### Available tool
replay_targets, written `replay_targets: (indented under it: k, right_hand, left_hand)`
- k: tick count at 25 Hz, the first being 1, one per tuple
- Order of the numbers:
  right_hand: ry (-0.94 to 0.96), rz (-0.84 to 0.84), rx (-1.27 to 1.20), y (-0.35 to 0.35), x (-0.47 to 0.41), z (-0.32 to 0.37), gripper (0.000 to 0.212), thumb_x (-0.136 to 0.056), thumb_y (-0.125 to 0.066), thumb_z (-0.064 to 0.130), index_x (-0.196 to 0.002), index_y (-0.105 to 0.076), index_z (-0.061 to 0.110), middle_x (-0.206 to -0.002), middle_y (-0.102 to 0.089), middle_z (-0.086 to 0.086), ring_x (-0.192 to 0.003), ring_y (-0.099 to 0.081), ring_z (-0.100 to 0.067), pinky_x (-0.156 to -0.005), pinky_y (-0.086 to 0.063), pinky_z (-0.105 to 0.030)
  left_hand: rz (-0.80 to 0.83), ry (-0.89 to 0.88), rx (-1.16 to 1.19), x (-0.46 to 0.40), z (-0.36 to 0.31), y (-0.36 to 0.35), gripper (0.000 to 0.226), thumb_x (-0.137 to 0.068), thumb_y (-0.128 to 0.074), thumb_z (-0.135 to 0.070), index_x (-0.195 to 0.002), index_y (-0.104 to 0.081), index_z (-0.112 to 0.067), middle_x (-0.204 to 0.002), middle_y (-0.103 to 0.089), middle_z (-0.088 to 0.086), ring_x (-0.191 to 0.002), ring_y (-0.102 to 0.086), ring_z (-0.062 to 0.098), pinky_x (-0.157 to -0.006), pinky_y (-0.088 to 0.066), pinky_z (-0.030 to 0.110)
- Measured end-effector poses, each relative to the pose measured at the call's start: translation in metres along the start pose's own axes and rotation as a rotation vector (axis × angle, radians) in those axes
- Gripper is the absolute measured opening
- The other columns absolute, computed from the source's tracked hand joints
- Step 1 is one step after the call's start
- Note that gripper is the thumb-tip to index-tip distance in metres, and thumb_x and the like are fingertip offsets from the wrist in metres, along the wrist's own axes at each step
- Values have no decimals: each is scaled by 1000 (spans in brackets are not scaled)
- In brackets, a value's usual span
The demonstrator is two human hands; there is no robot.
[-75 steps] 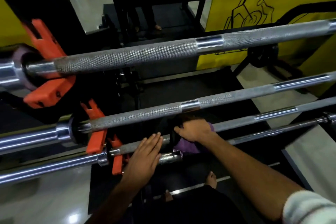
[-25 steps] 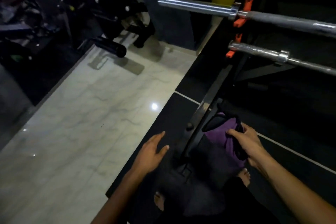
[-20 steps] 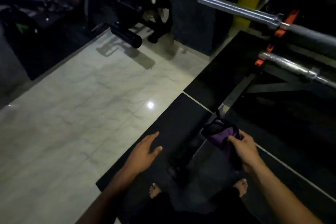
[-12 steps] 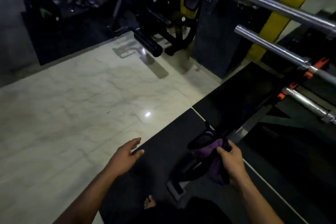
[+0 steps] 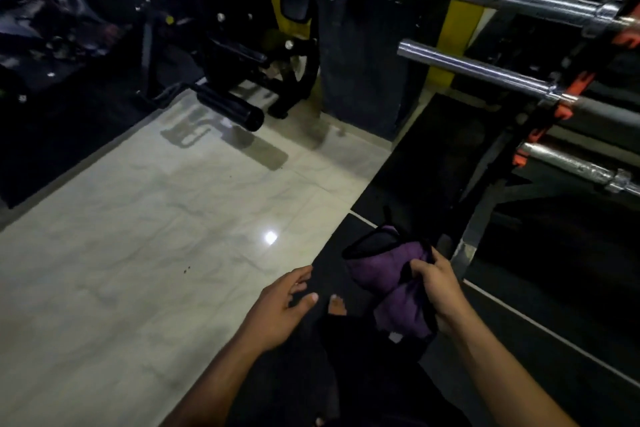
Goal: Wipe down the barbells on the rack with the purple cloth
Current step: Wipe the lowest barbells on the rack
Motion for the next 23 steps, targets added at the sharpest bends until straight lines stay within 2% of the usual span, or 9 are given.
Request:
replay_targets:
  k: [3, 6, 9, 11, 13, 15, 17, 20, 23]
  right_hand:
    - [-119, -57, -306, 3, -43, 13, 19, -82, -53, -2, -72, -61, 12, -58, -61, -1, -57, -57, -20, -48, -50, -20]
    - [-220, -76, -545, 10, -70, 45, 12, -90, -62, 11, -91, -72, 6, -85, -75, -14, -74, -72, -28, -70, -62, -36]
    - [-77, -187, -541, 31, -99, 89, 39, -81, -78, 18, -116, -70, 5, -107, -75, -19, -99, -72, -37, -93, -57, -51]
    - [-20, -270, -577, 43, -115, 112, 37, -83, -77, 13, -118, -68, 5, -108, -75, -19, -101, -72, -35, -85, -60, -45]
    - [18, -327, -630, 56, -129, 131, 33, -87, -73, 13, -119, -68, 5, -109, -75, -19, -100, -72, -33, -75, -62, -37]
    - [40, -333, -653, 63, -141, 145, 35, -88, -72, 15, -122, -67, 5, -112, -74, -19, -105, -71, -34, -78, -61, -37]
    - [67, -382, -639, 69, -154, 156, 38, -87, -73, 18, -122, -67, 3, -112, -74, -20, -105, -71, -34, -83, -59, -38]
    - [125, -478, -592, 85, -167, 169, 41, -81, -79, 17, -119, -69, 4, -114, -73, -21, -105, -70, -34, -89, -57, -40]
    - [208, -500, -530, 109, -172, 195, 41, -73, -80, 11, -113, -73, 9, -115, -72, -21, -107, -68, -35, -93, -52, -43]
  left_hand:
    - [138, -37, 5, -83, -39, -3, 52, -94, -67, -32, -143, -47, -34, -137, -56, -18, -119, -55, -8, -98, -46, 14]
    - [358, -87, -82, -162, -97, -23, 56, -95, -65, -36, -147, -43, -31, -140, -55, -11, -116, -56, -9, -90, -46, 8]
    - [519, -209, -159, -227, -168, -40, 53, -95, -63, -43, -144, -45, -38, -140, -55, -12, -119, -56, -4, -95, -48, 14]
    - [568, -230, -115, -269, -206, -49, 45, -94, -63, -44, -138, -49, -42, -137, -59, -12, -118, -58, -3, -99, -49, 21]
    - [624, -176, 34, -293, -238, -62, 38, -97, -62, -36, -133, -52, -38, -131, -64, -8, -113, -63, 1, -91, -51, 19]
    - [709, -116, 175, -306, -252, -77, 33, -100, -59, -24, -132, -54, -27, -124, -69, 0, -111, -67, 10, -82, -53, 17]
    - [808, -108, 205, -326, -269, -90, 33, -99, -60, -18, -132, -55, -19, -122, -71, 2, -114, -67, 16, -86, -53, 20]
    - [902, -138, 195, -369, -294, -108, 41, -95, -64, -16, -135, -53, -18, -125, -69, 2, -118, -65, 18, -101, -51, 33]
    - [1011, -229, 130, -405, -337, -125, 48, -94, -66, -14, -138, -51, -25, -129, -67, 1, -119, -64, 18, -98, -53, 33]
Point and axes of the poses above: each hand's wrist, its own x-axis away from the middle knuckle, its own y-axis out of the back of the hand, z = x × y, the point moved 7 cm from there along -x, towards the middle knuckle
